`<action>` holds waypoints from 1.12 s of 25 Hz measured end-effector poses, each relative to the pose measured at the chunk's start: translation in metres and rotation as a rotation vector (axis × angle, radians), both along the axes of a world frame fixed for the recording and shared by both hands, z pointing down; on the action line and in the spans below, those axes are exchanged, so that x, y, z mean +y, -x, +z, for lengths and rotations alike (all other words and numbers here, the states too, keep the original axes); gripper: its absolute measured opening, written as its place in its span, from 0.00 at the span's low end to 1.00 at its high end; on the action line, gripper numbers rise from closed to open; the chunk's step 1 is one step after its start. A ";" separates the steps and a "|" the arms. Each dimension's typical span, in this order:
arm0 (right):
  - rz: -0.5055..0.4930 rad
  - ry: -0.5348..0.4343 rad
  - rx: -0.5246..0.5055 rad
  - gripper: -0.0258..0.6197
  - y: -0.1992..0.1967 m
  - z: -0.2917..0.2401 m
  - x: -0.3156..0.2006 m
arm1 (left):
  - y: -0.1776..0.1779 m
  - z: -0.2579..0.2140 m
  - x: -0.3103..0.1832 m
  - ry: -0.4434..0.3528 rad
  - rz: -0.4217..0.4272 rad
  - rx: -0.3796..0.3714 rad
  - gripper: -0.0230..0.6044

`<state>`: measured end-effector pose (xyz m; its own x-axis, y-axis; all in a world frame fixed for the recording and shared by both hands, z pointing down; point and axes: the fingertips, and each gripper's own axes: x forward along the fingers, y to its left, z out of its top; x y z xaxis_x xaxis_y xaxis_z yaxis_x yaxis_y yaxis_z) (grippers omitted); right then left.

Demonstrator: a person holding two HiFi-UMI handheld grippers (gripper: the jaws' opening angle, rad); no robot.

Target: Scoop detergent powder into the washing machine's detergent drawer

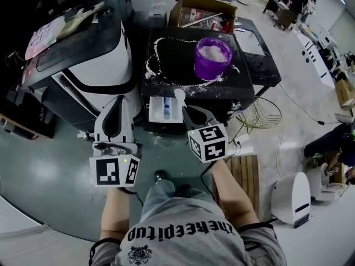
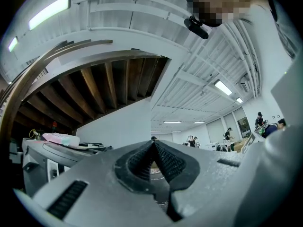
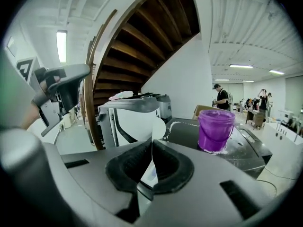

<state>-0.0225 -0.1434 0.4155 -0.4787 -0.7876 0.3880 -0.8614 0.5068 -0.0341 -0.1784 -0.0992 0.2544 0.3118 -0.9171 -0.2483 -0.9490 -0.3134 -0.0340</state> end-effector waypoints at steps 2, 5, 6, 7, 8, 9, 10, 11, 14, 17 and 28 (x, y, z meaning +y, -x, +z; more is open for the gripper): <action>0.014 -0.034 -0.001 0.05 -0.008 -0.012 0.005 | -0.006 -0.002 0.005 -0.001 0.004 -0.003 0.04; 0.033 -0.084 0.000 0.05 -0.020 -0.029 0.013 | -0.015 -0.003 0.012 0.000 0.010 -0.009 0.04; 0.041 -0.101 -0.005 0.05 -0.024 -0.035 0.015 | -0.018 -0.004 0.014 -0.002 0.011 -0.011 0.04; 0.049 -0.117 -0.012 0.05 -0.028 -0.041 0.017 | -0.020 -0.005 0.016 -0.004 0.013 -0.012 0.04; 0.057 -0.132 -0.021 0.05 -0.032 -0.047 0.020 | -0.023 -0.006 0.018 -0.006 0.014 -0.012 0.04; 0.065 -0.148 -0.030 0.05 -0.036 -0.054 0.023 | -0.025 -0.007 0.021 -0.008 0.015 -0.012 0.04; 0.073 -0.163 -0.037 0.05 -0.040 -0.060 0.026 | -0.028 -0.008 0.023 -0.010 0.016 -0.011 0.04; 0.080 -0.178 -0.043 0.05 -0.044 -0.066 0.029 | -0.030 -0.010 0.026 -0.013 0.017 -0.011 0.04; 0.098 -0.221 -0.055 0.05 -0.057 -0.083 0.038 | -0.039 -0.014 0.033 -0.021 0.023 -0.013 0.04; 0.111 -0.256 -0.067 0.05 -0.069 -0.099 0.048 | -0.048 -0.018 0.041 -0.027 0.029 -0.016 0.04; 0.184 -0.361 -0.074 0.05 -0.108 -0.132 0.077 | -0.067 -0.027 0.060 -0.042 0.045 -0.019 0.04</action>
